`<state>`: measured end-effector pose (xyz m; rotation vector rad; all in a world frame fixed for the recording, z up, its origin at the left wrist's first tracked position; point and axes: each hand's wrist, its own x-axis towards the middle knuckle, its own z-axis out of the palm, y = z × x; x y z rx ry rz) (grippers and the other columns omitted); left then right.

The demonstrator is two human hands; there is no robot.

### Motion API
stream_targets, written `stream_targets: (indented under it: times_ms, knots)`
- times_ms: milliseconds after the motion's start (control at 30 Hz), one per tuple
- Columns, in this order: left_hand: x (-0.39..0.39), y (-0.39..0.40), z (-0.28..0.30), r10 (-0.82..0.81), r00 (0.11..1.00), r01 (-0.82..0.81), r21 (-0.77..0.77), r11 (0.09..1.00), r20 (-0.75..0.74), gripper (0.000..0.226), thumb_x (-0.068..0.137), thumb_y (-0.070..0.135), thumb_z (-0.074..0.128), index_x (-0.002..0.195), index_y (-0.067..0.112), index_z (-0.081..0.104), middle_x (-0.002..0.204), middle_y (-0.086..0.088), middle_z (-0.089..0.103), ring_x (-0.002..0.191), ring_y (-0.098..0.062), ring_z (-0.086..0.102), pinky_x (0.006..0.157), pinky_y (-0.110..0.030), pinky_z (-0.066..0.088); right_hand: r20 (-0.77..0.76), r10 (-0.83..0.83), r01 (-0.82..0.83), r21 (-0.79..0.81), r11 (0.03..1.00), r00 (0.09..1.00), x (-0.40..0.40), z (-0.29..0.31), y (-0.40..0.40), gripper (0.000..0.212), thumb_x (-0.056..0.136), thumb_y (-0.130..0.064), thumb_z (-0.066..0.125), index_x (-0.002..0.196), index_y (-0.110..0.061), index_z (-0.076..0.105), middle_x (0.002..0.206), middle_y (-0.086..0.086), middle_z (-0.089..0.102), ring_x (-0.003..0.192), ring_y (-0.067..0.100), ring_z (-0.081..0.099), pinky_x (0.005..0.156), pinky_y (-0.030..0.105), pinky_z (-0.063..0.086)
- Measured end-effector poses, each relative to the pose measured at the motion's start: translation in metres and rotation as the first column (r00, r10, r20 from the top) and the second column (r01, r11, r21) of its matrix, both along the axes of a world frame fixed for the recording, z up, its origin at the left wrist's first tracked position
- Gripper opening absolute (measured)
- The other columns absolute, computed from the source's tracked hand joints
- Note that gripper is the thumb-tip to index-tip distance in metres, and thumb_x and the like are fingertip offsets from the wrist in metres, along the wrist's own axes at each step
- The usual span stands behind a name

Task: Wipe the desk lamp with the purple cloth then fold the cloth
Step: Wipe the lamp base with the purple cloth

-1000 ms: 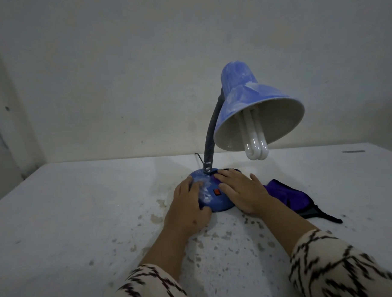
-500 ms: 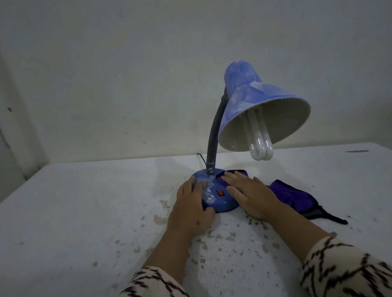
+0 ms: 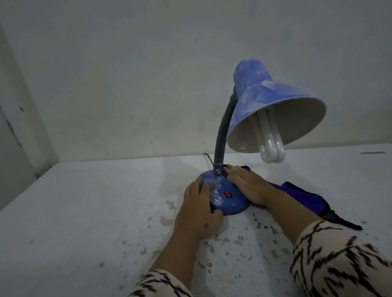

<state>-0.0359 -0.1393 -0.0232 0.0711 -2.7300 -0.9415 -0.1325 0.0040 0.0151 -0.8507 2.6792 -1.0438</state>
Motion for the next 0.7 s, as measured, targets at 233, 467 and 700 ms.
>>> stream_targets:
  times_ms: [233, 467, 700]
  knots:
    - [-0.002, -0.001, -0.001, 0.005, 1.0, -0.005, 0.0, 1.0, -0.005, 0.07, 0.08, 0.021, 0.056, 0.143, 0.023, 0.025, 0.155, 0.0, 0.011, 0.142, -0.019, 0.007, 0.115, -0.033, 0.016, -0.089, 0.063, -0.051, 0.13, 0.99, 0.994, 0.027, -0.012, 0.03, 0.052, 0.096, -0.022, 0.04, 0.145, -0.024, 0.021, 0.155, -0.009, 0.013, 0.142, 0.007, 0.005, 0.115, 0.029, 0.005]
    - [-0.001, -0.001, -0.001, 0.01, 1.0, -0.01, -0.006, 1.0, -0.017, 0.07, 0.08, 0.02, 0.055, 0.143, 0.023, 0.026, 0.155, -0.001, 0.012, 0.142, -0.021, 0.009, 0.115, -0.035, 0.016, -0.221, 0.15, -0.095, 0.241, 0.966, 0.964, 0.068, -0.014, 0.043, 0.058, 0.095, -0.021, 0.042, 0.145, -0.026, 0.015, 0.156, -0.01, 0.008, 0.142, 0.005, 0.0, 0.112, 0.022, 0.01]
    - [0.0, 0.001, 0.0, -0.008, 0.998, 0.008, 0.011, 1.0, -0.057, 0.068, 0.077, 0.017, 0.055, 0.141, 0.022, 0.033, 0.152, -0.002, 0.021, 0.14, -0.021, 0.017, 0.116, -0.036, 0.021, -0.303, 0.294, -0.162, 0.395, 0.904, 0.907, 0.083, -0.018, 0.046, 0.061, 0.095, -0.027, 0.039, 0.146, -0.028, 0.007, 0.155, -0.014, -0.001, 0.141, 0.004, -0.008, 0.111, 0.021, -0.005]
